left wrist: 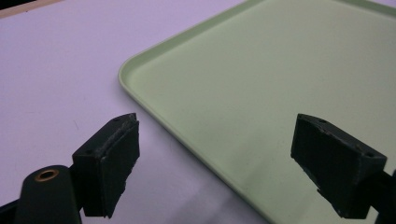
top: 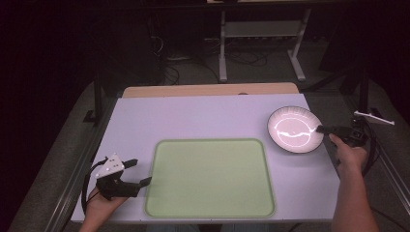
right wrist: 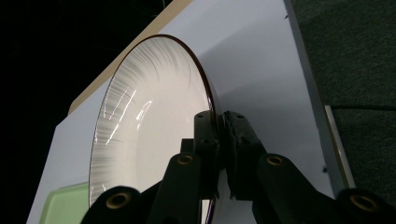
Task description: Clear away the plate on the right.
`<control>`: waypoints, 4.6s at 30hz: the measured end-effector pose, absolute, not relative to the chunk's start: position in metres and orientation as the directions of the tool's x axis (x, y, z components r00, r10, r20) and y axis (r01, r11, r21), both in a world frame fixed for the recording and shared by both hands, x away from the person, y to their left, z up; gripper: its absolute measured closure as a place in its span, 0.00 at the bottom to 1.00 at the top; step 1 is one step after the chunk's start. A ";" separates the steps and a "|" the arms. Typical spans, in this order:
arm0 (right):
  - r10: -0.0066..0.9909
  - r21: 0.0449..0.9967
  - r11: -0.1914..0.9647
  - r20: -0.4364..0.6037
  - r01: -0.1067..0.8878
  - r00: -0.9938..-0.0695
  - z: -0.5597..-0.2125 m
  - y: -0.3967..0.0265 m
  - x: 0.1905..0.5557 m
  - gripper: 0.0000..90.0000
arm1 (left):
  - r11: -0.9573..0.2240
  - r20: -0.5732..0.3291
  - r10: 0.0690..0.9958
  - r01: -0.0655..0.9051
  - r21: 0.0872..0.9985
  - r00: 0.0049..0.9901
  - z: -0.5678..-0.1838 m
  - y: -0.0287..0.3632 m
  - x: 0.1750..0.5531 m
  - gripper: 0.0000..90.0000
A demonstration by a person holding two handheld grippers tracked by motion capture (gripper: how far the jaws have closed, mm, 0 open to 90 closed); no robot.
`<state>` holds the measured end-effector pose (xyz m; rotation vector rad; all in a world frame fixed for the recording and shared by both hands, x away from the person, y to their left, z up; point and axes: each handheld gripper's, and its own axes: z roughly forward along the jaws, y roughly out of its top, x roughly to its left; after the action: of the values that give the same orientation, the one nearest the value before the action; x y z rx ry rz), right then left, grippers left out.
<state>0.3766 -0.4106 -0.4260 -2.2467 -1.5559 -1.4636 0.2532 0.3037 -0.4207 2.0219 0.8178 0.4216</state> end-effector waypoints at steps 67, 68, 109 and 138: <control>0.558 0.586 -0.148 0.715 0.797 -0.422 -0.367 -0.231 0.333 0.91 | -0.383 -0.012 0.699 0.388 0.839 0.715 -0.420 0.307 0.252 0.17; 0.556 0.586 -0.144 0.715 0.798 -0.425 -0.369 -0.227 0.334 0.91 | -0.383 -0.011 0.699 0.388 0.838 0.715 -0.420 0.307 0.252 0.17; 0.649 0.506 -0.077 0.679 0.859 -0.343 -0.432 -0.157 0.341 0.89 | -0.381 -0.016 0.698 0.391 0.838 0.716 -0.421 0.308 0.253 0.17; 0.805 0.512 0.116 0.454 0.851 -0.382 -0.427 -0.159 0.323 0.91 | -0.386 -0.011 0.695 0.387 0.837 0.719 -0.420 0.306 0.252 0.17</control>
<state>0.3227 -0.1585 -0.4273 -1.7091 -2.2986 -1.1289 0.2521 0.3064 -0.4202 2.0194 0.8237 0.4311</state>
